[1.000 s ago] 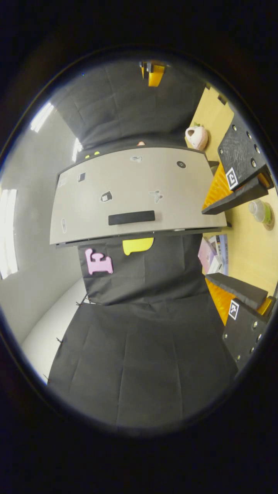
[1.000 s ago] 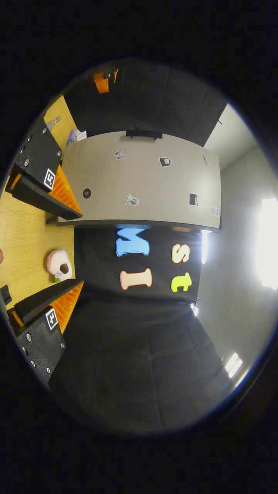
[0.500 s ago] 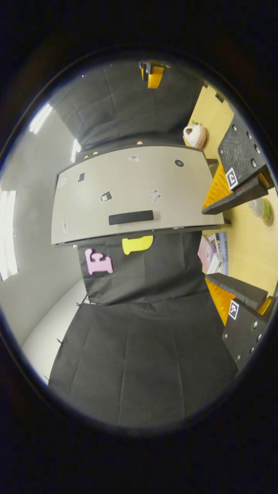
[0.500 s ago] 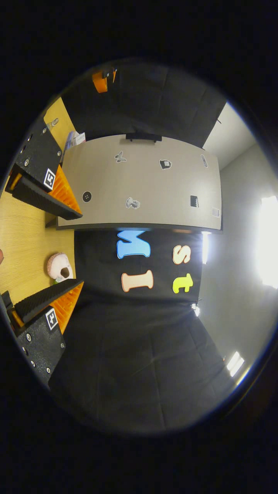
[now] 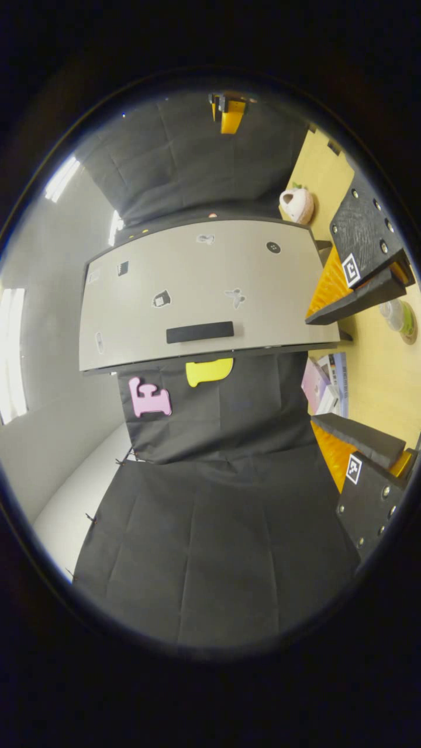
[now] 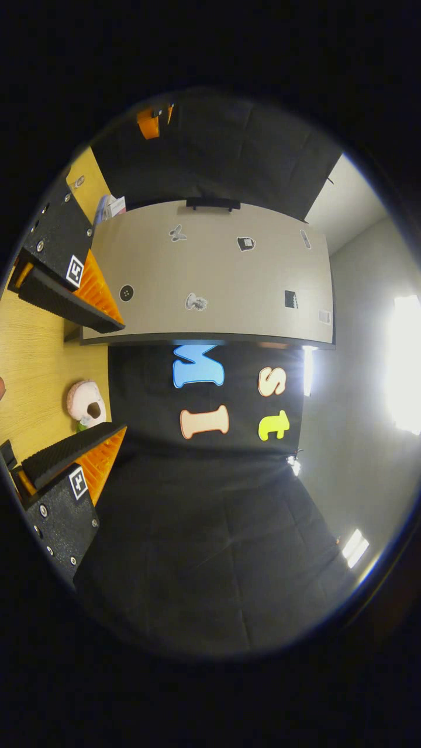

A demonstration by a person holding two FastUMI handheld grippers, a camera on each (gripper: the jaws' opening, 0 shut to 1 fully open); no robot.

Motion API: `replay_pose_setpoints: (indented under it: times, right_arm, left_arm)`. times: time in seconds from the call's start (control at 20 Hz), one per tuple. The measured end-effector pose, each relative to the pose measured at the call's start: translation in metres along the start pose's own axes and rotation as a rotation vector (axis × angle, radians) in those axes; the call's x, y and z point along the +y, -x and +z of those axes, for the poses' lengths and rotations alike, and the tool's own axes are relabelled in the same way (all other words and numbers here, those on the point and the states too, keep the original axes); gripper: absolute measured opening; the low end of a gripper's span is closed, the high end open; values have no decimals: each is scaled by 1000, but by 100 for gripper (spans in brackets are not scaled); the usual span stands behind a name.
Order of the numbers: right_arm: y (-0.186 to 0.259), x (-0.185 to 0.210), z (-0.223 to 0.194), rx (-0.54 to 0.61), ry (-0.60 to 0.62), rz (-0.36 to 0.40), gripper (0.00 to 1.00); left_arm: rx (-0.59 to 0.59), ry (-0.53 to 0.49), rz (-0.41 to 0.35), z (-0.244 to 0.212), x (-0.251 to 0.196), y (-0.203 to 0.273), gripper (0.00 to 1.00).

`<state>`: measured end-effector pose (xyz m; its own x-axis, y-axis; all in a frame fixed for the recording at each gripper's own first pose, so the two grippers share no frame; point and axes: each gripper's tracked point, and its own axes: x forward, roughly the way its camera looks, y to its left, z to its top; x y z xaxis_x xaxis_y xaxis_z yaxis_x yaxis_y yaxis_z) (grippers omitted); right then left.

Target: Open the cabinet door with the right hand, grasp the bottle in the cabinet with the left hand and place it on the coaster, then close the cabinet door with the right hand.

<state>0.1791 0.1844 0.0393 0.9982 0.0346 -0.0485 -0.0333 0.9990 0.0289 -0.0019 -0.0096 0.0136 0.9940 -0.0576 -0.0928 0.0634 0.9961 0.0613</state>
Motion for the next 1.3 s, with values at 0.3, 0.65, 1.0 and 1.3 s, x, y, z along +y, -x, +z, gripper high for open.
replay_pose_setpoints:
  times: [0.3,0.65,1.0,1.3]
  right_arm:
    - [-4,-4,-4,2,-9,-10,91]
    - [-6,-3,-3,-6,-2,-11,95]
    - [-6,-1,-5,-7,-2,-15,95]
    - [-5,2,-5,-10,1,-14,95]
  left_arm:
    - [-6,1,-3,-5,4,-6,87]
    - [-7,7,-1,-7,7,-9,92]
    - [0,12,-2,-12,11,-8,92]
    - [-1,11,-3,-12,13,-7,92]
